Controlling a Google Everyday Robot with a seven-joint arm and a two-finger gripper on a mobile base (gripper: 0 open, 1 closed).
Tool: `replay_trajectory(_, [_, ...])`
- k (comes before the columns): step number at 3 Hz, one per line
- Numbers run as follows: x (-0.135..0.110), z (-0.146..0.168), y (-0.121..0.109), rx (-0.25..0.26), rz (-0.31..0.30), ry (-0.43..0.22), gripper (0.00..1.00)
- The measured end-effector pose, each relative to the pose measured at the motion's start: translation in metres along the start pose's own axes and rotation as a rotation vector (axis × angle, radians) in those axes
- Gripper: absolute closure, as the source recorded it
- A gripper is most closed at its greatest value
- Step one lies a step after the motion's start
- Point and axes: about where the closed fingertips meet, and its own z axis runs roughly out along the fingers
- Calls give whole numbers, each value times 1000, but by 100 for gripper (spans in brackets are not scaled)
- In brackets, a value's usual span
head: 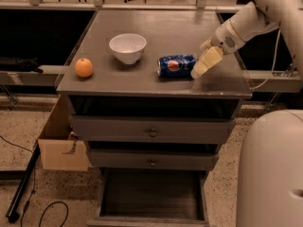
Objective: Place pepsi can into bottom drawer
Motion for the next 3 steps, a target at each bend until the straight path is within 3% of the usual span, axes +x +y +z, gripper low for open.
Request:
replay_trajectory(1, [7, 6, -6, -1, 18, 12, 0])
replay_trajectory(2, [-5, 21, -9, -12, 16, 35, 0])
replay_trajectory(3, [-36, 39, -4, -27, -15, 94, 3])
